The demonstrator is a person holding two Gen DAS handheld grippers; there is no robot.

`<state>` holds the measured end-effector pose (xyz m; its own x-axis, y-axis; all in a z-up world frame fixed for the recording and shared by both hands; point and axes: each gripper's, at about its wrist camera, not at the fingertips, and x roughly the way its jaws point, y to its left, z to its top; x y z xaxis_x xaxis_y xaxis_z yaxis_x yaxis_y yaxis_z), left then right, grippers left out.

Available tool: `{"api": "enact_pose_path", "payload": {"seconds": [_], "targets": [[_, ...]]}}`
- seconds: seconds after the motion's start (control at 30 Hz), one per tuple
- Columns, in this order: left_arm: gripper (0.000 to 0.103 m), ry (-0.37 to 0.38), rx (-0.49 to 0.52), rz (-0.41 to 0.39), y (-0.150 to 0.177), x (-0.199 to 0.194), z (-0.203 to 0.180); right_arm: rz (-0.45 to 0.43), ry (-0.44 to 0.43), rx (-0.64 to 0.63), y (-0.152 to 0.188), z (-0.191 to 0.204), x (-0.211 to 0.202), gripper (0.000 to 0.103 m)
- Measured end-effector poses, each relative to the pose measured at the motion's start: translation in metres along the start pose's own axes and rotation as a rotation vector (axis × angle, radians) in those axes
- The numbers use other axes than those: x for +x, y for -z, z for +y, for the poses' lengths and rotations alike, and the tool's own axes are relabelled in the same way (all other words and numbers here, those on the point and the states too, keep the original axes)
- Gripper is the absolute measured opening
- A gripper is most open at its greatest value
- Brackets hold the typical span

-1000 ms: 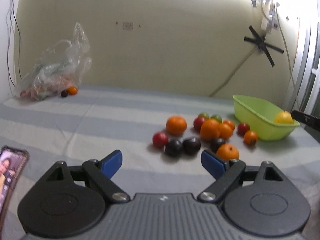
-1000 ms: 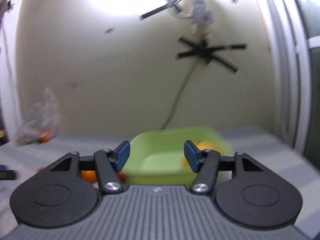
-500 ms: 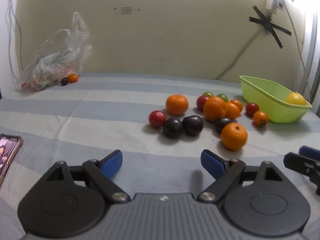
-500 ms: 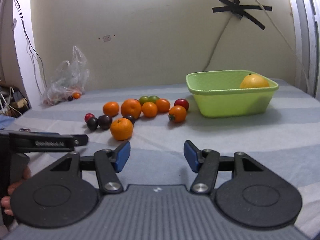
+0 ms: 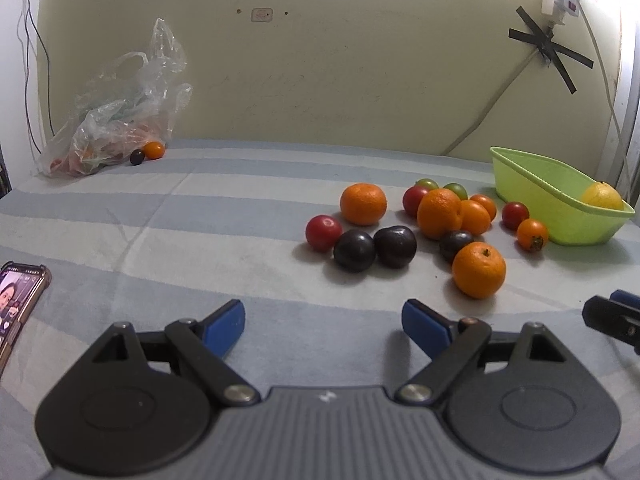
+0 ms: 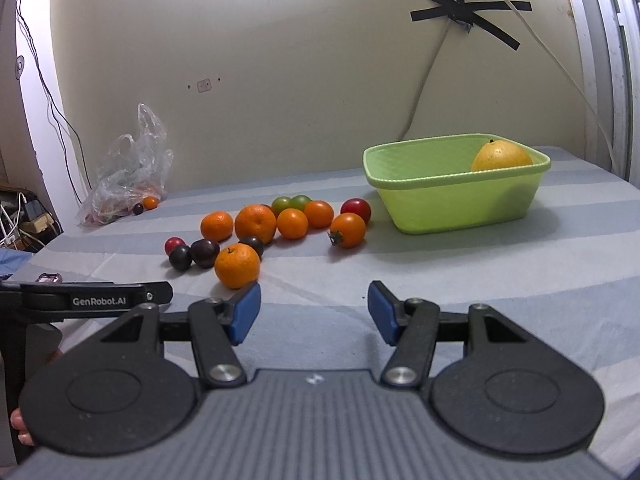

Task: Organize fruits

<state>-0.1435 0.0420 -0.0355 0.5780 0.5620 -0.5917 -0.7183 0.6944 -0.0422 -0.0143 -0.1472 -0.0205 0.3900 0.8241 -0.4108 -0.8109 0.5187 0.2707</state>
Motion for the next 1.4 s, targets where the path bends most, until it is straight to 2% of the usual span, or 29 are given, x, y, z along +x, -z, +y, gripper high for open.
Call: {"api": "enact_pose_path", "payload": {"seconds": [0.2, 0.33, 0.5, 0.77, 0.93, 1.03, 1.17, 1.4], "targets": [[0.089, -0.019, 0.01, 0.0, 0.0, 0.0, -0.001, -0.013, -0.009, 0.013, 0.001, -0.001, -0.003, 0.062], [0.098, -0.046, 0.027, -0.031, 0.001, -0.004, -0.004, -0.022, -0.012, 0.022, 0.002, 0.0, -0.006, 0.062], [0.103, -0.088, 0.056, -0.136, 0.005, -0.018, -0.009, -0.029, -0.016, 0.026, 0.002, 0.0, -0.008, 0.062], [0.103, -0.136, 0.032, -0.258, 0.008, -0.037, -0.007, -0.031, -0.013, 0.03, 0.002, 0.0, -0.008, 0.062], [0.103, -0.194, 0.101, -0.424, 0.02, -0.06, -0.022, -0.03, -0.01, 0.027, 0.002, 0.0, -0.008, 0.062], [0.103, -0.206, 0.162, -0.478, 0.024, -0.067, -0.033, -0.029, -0.009, 0.025, 0.002, 0.0, -0.008, 0.062], [0.103, -0.203, 0.211, -0.46, 0.023, -0.064, -0.041, -0.03, -0.009, 0.026, 0.002, 0.0, -0.008, 0.062], [0.103, -0.197, 0.155, -0.316, 0.009, -0.046, -0.032, -0.032, -0.014, 0.027, 0.002, 0.0, -0.009, 0.062]]}}
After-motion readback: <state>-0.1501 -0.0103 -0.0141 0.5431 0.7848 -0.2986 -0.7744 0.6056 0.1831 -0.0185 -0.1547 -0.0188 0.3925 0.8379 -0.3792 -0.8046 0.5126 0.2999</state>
